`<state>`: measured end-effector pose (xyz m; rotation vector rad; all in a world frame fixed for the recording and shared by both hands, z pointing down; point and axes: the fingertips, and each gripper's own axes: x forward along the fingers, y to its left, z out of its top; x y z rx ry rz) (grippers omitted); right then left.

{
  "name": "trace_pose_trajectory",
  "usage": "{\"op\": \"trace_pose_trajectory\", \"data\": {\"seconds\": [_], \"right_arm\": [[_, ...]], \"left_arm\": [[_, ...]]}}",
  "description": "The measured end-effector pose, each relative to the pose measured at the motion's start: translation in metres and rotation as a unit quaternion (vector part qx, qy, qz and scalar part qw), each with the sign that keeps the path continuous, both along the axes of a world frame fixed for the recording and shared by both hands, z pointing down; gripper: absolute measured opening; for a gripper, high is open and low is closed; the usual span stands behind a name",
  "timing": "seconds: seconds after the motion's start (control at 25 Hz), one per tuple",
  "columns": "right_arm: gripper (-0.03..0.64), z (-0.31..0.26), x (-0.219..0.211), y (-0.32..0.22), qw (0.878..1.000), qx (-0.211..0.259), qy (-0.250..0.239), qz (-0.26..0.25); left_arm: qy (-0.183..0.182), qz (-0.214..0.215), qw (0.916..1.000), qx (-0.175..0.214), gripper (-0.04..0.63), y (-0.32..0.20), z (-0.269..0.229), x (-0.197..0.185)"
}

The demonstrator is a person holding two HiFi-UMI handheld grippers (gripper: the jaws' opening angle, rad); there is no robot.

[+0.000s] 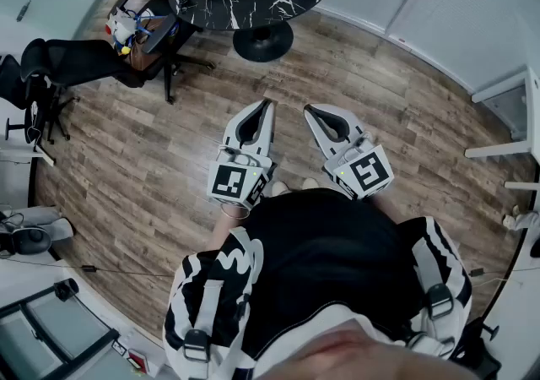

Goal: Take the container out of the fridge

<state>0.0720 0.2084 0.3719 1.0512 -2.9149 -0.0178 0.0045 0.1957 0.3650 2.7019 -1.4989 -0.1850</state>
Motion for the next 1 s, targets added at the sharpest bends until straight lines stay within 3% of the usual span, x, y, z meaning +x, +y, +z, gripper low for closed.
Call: {"op": "trace_pose_trajectory", "data": {"seconds": [1.0], "right_arm": [[0.011, -0.004, -0.013, 0.008, 1.0, 0.006, -0.015, 0.024]], "left_arm": [[-0.003, 0.004, 1.0, 0.0, 0.014, 0.014, 0.005, -0.019]]}}
